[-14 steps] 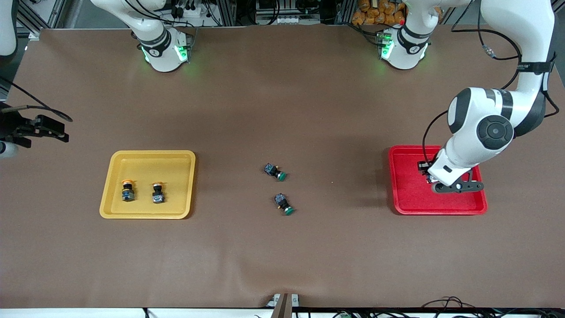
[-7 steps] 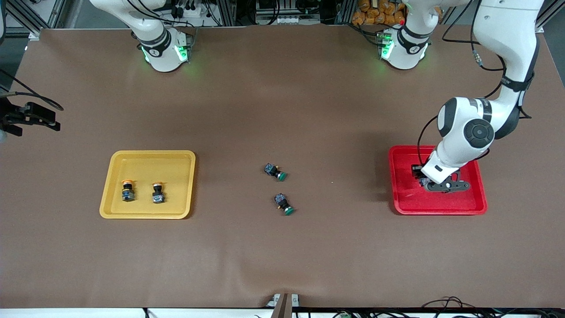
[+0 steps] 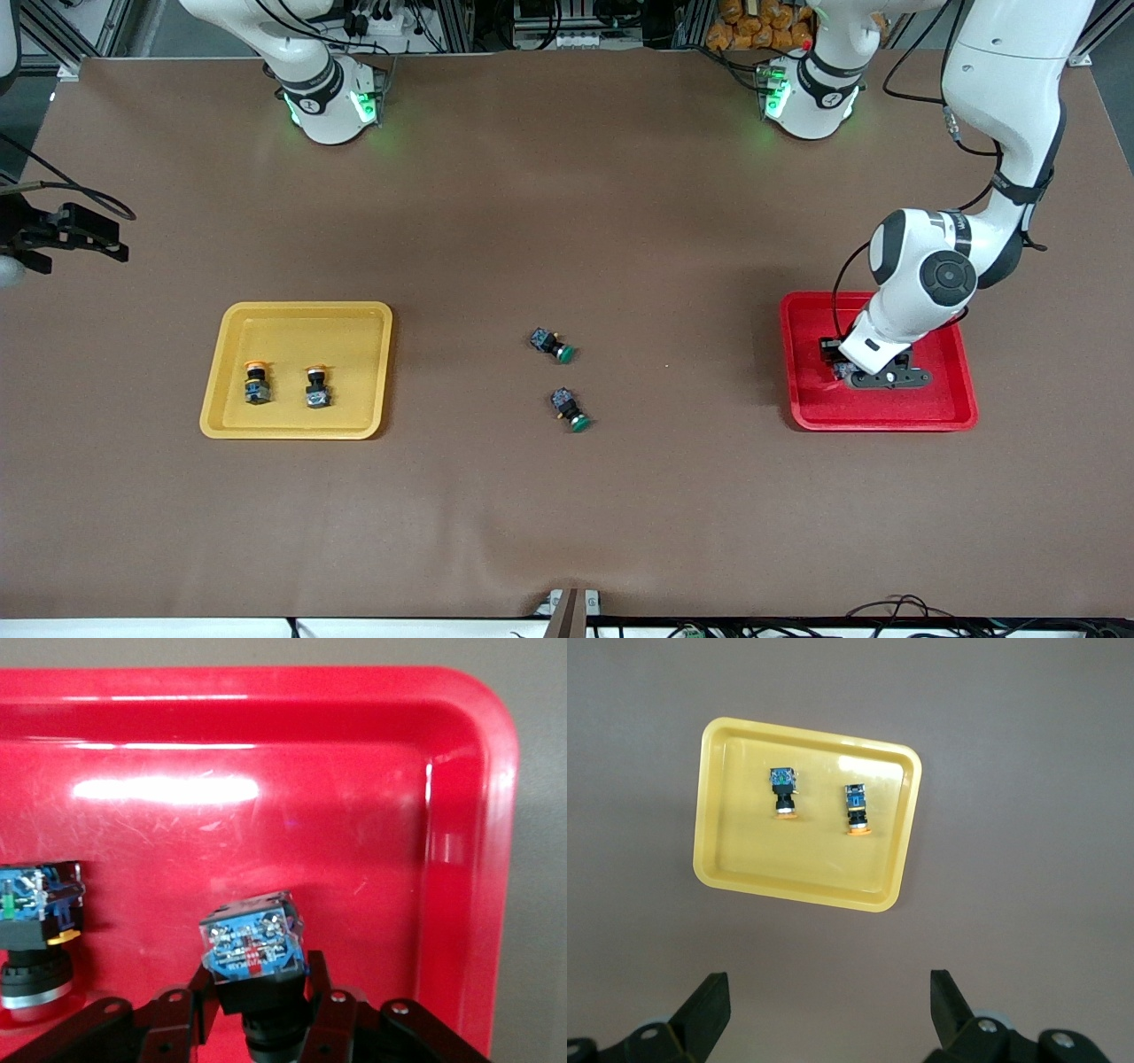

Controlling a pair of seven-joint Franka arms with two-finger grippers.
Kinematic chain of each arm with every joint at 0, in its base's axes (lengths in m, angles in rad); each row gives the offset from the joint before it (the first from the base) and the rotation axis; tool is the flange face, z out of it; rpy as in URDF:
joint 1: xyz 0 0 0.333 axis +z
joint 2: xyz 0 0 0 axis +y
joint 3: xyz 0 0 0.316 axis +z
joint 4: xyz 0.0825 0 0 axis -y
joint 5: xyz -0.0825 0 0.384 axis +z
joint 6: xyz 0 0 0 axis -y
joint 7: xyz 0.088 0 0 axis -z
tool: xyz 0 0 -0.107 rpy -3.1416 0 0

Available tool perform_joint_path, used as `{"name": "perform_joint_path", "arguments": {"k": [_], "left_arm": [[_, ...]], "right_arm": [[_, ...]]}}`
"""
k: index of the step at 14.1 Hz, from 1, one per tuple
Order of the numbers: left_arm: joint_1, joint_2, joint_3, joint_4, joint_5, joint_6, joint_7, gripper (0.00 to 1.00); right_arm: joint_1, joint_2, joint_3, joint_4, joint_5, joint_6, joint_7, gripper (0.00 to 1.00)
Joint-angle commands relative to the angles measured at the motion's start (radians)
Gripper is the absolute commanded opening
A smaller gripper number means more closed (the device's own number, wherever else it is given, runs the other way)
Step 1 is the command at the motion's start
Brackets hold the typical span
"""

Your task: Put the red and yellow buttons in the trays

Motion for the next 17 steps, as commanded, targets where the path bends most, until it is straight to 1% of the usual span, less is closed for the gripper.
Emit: {"name": "perform_joint_path", "arguments": {"k": [1, 2, 4, 6, 8, 10, 12, 14, 15, 17], "left_arm": [[0.017, -0.009, -0.011, -0.014, 0.022, 0.024, 0.015, 1.00], [0.017, -0.012, -0.011, -0.014, 0.022, 0.024, 0.017, 1.00], [0.030, -0.028, -0.011, -0.009, 0.022, 0.020, 0.021, 1.00], [0.033, -0.074, -0.011, -0.006, 0.022, 0.006, 0.058, 1.00], [0.037, -0.131, -0.014, 0.015, 0.022, -0.092, 0.069, 1.00], [0.034, -0.191, -0.023, 0.073, 0.022, -0.249, 0.081, 1.00], [0.034, -0.228, -0.047, 0.176, 0.019, -0.459, 0.086, 1.00], [0.034, -0.246, -0.073, 0.315, 0.008, -0.674, 0.096, 1.00], [0.034, -0.245, -0.089, 0.401, 0.006, -0.786, 0.096, 1.00], [0.027, -0.234, -0.100, 0.547, 0.005, -0.960, 0.096, 1.00]], "right_arm": [[0.041, -0.026, 0.024, 0.038, -0.013, -0.019, 0.011, 1.00], [0.044, -0.026, 0.026, 0.062, -0.014, -0.030, 0.032, 1.00], [0.044, -0.026, 0.024, 0.069, -0.005, -0.056, 0.042, 1.00], [0.043, -0.026, 0.024, 0.079, -0.003, -0.056, 0.042, 1.00], [0.044, -0.026, 0.026, 0.107, -0.005, -0.061, 0.040, 1.00], [0.038, -0.023, 0.023, 0.107, -0.005, -0.061, 0.034, 1.00], [0.046, -0.026, 0.024, 0.107, -0.005, -0.090, 0.042, 1.00], [0.044, -0.026, 0.024, 0.107, -0.006, -0.090, 0.040, 1.00], [0.046, -0.024, 0.024, 0.107, -0.010, -0.092, 0.040, 1.00], [0.041, -0.023, 0.023, 0.107, -0.010, -0.093, 0.040, 1.00]]}}
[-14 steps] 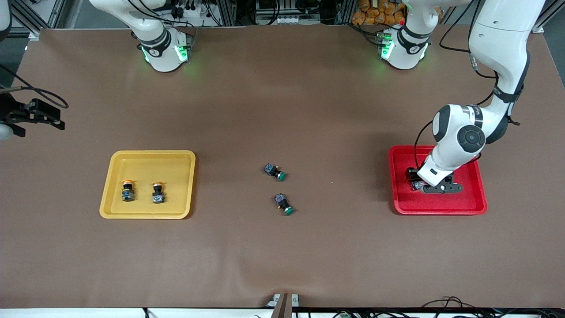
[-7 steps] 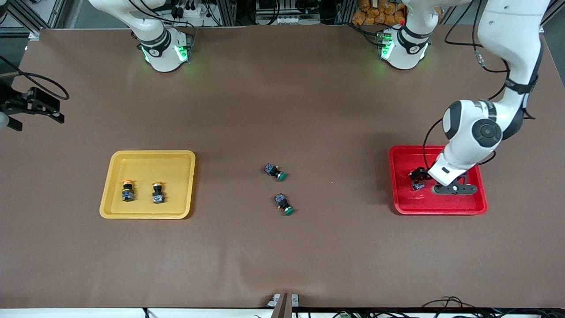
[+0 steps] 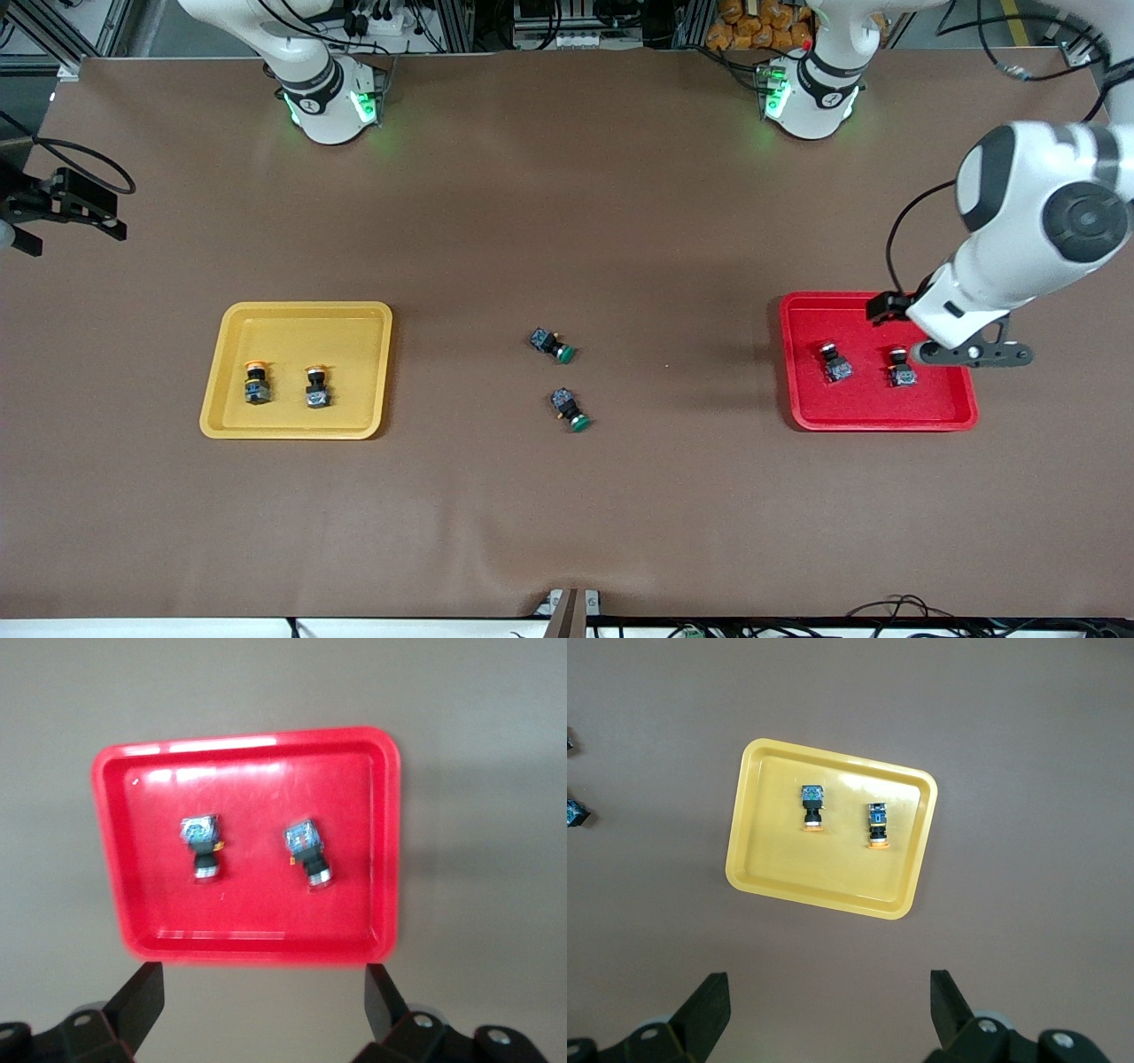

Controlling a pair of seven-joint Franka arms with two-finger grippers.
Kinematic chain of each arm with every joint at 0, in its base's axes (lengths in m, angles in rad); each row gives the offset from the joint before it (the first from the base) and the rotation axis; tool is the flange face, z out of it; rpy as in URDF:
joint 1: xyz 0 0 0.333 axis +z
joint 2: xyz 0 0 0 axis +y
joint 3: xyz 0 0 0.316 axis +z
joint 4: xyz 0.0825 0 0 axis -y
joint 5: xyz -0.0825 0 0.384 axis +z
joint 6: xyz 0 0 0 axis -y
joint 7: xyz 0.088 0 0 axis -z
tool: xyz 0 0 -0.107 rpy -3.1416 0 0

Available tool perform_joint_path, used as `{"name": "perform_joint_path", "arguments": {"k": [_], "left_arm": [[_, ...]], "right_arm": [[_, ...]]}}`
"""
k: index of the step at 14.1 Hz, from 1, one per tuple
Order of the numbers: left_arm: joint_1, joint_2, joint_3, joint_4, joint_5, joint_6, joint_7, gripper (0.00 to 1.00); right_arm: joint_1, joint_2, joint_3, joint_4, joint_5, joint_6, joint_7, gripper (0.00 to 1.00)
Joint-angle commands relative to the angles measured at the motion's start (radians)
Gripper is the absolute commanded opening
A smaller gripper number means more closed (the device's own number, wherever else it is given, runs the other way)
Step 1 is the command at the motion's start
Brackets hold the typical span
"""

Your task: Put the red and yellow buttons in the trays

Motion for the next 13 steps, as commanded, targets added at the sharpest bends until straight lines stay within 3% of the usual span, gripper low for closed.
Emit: {"name": "perform_joint_path", "arguments": {"k": [1, 7, 13], "left_arm": [[0.003, 0.032, -0.015, 0.189, 0.003, -0.189, 0.017, 1.00], [0.011, 0.022, -0.032, 0.338, -0.060, -0.267, 0.006, 1.00], [-0.001, 0.022, -0.032, 0.403, -0.060, -0.333, 0.011, 1.00]], "right_arm": [[-0.002, -0.005, 0.002, 0.007, -0.014, -0.015, 0.012, 1.00], [-0.008, -0.005, 0.002, 0.007, -0.019, -0.012, 0.012, 1.00], [-0.002, -0.011, 0.003, 0.007, -0.017, -0.021, 0.012, 1.00]]}}
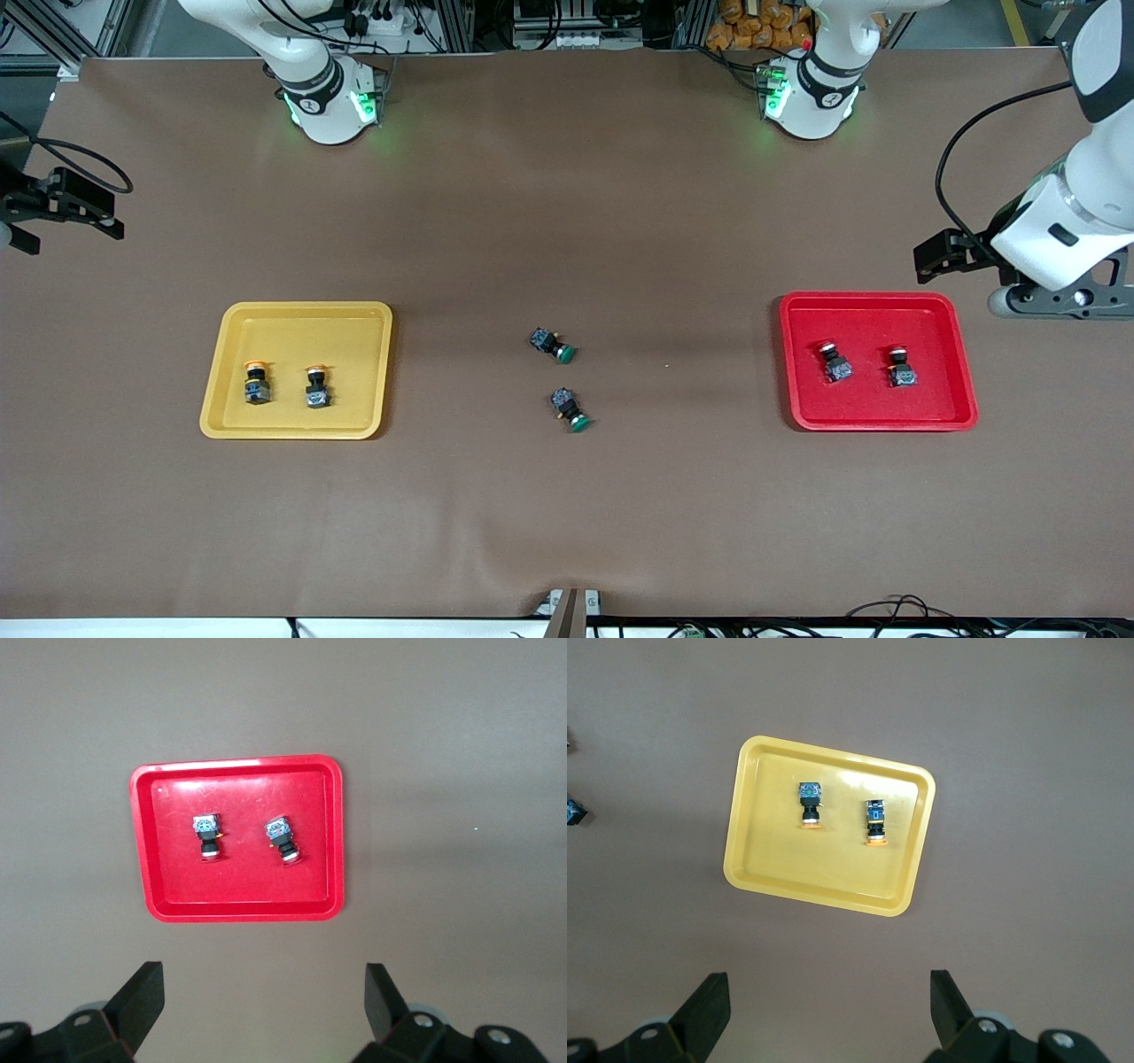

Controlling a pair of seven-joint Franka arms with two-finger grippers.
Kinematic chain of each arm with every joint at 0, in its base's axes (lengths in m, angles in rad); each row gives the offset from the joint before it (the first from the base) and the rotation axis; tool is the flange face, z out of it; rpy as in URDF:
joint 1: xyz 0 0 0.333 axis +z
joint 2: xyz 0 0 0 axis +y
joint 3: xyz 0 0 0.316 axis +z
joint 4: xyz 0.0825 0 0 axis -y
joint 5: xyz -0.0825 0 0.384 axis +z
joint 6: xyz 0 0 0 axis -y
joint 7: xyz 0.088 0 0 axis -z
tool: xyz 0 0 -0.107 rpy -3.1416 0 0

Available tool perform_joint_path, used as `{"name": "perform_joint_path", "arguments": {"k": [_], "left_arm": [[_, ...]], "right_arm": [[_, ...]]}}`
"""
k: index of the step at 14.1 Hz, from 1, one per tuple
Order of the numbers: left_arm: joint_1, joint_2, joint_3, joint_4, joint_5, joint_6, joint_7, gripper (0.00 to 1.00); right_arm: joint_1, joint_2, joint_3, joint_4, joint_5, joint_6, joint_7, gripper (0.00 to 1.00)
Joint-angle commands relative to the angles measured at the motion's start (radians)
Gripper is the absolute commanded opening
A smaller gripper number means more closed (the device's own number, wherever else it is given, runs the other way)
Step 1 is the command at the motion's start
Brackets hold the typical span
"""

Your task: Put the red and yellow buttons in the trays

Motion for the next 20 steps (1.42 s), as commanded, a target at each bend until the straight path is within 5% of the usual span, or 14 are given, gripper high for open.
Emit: {"name": "perform_joint_path", "arguments": {"k": [1, 8, 11, 20], "left_arm": [[0.005, 0.020, -0.001, 0.060, -0.011, -0.049, 0.009, 1.00], [-0.043, -0.089, 0.043, 0.032, -0.061, -0.112, 0.014, 1.00], [-0.079, -0.167, 0.073, -0.071, -0.060, -0.087, 0.014, 1.00], [-0.088, -0.161, 0.113, -0.104, -0.058, -0.007, 0.011, 1.00]], "right_arm": [[-0.002, -0.011, 0.005, 0.007, -0.016, -0.016, 0.012, 1.00], [-0.002, -0.009, 0.005, 0.007, -0.016, -0.014, 0.012, 1.00], [-0.001, -0.006, 0.005, 0.007, -0.016, -0.014, 0.012, 1.00], [-0.005, -0.006, 0.004, 0.010, -0.016, -0.014, 0.012, 1.00]]}}
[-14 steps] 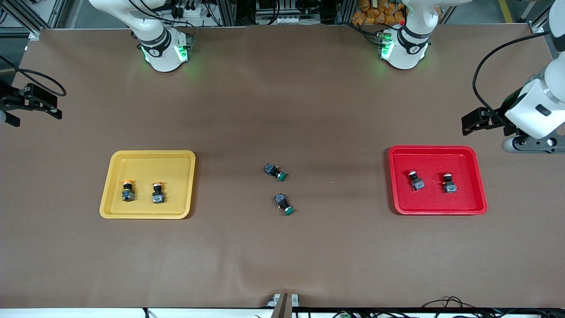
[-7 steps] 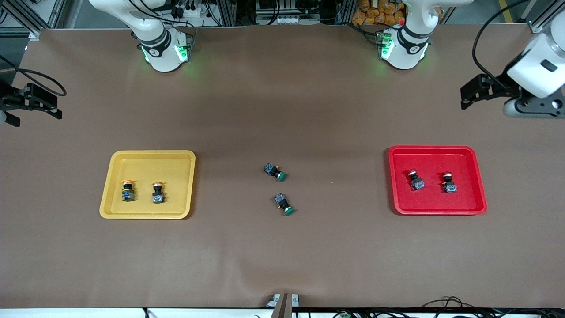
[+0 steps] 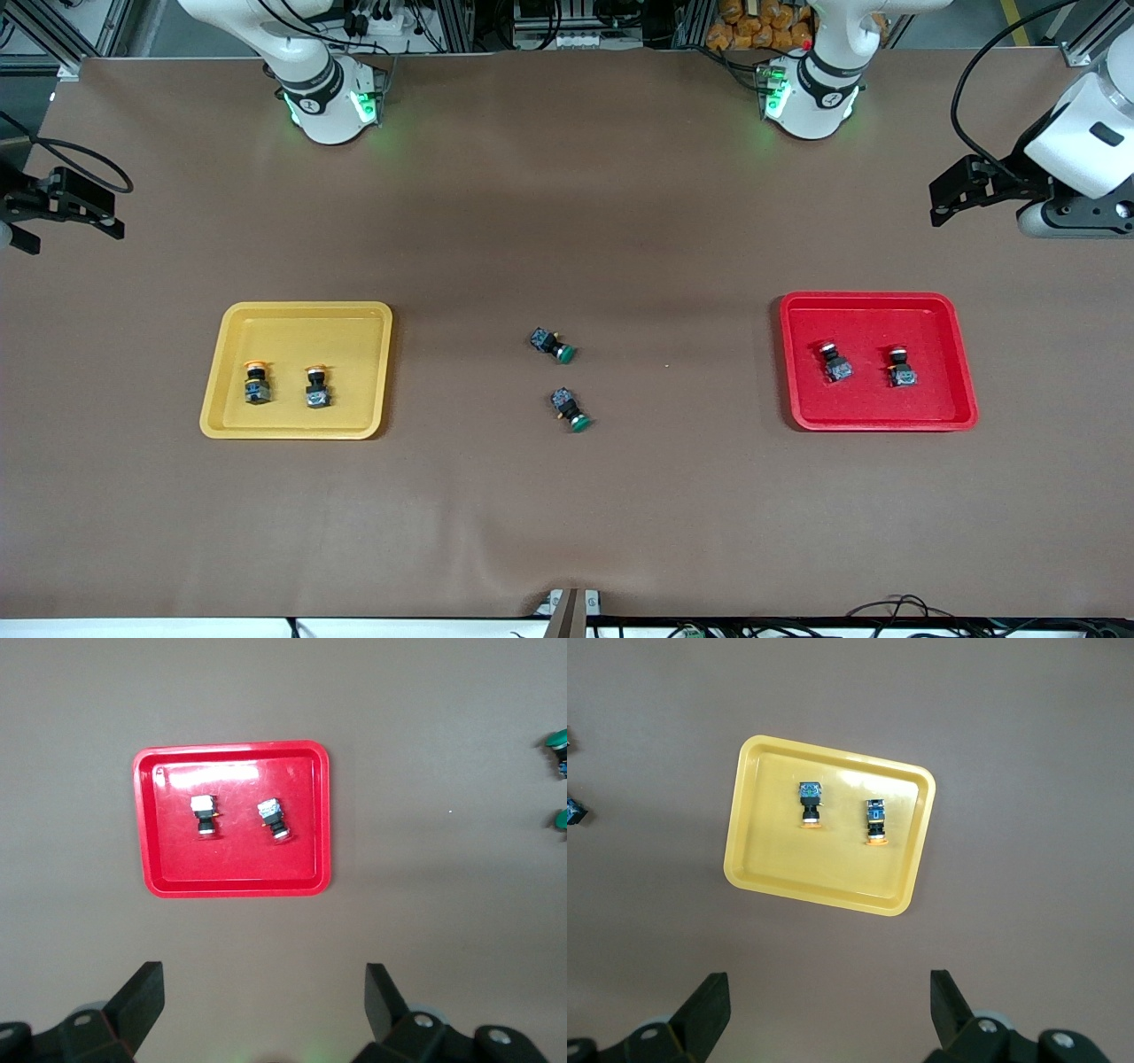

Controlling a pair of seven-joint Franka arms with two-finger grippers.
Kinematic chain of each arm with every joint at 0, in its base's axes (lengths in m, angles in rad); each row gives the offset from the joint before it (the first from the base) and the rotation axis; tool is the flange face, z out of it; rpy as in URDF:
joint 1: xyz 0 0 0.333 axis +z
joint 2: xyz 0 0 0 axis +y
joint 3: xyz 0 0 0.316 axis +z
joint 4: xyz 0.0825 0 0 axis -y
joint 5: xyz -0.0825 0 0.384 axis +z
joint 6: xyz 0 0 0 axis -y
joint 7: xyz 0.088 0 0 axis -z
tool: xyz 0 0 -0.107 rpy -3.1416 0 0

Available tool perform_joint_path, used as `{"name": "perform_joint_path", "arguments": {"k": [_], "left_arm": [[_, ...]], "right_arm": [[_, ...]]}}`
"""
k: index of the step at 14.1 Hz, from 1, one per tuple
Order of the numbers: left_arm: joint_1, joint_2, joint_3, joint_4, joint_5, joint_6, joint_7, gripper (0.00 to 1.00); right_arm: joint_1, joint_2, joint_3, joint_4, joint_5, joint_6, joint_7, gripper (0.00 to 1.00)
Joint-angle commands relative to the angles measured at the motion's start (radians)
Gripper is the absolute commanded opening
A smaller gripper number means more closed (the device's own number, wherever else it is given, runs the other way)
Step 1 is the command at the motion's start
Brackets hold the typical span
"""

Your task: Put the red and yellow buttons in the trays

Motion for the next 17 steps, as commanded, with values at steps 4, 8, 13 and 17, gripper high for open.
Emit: {"name": "perform_joint_path", "arguments": {"k": [4, 8, 13, 17], "left_arm": [[0.020, 0.004, 0.010, -0.008, -0.013, 0.014, 0.009, 1.00], [0.017, 0.005, 0.010, -0.008, -0.010, 0.014, 0.001, 1.00], [0.020, 0.008, 0.010, -0.004, -0.009, 0.014, 0.010, 1.00], [0.021, 0.010, 0.011, -0.004, -0.007, 0.014, 0.013, 1.00]], "right_arm": [[-0.002, -0.006, 0.006, 0.009, -0.017, -0.013, 0.011, 1.00], [-0.002, -0.006, 0.006, 0.009, -0.017, -0.013, 0.011, 1.00], [-0.001, -0.009, 0.007, 0.009, -0.015, -0.015, 0.012, 1.00], [-0.001, -0.009, 0.007, 0.009, -0.015, -0.015, 0.012, 1.00]]}}
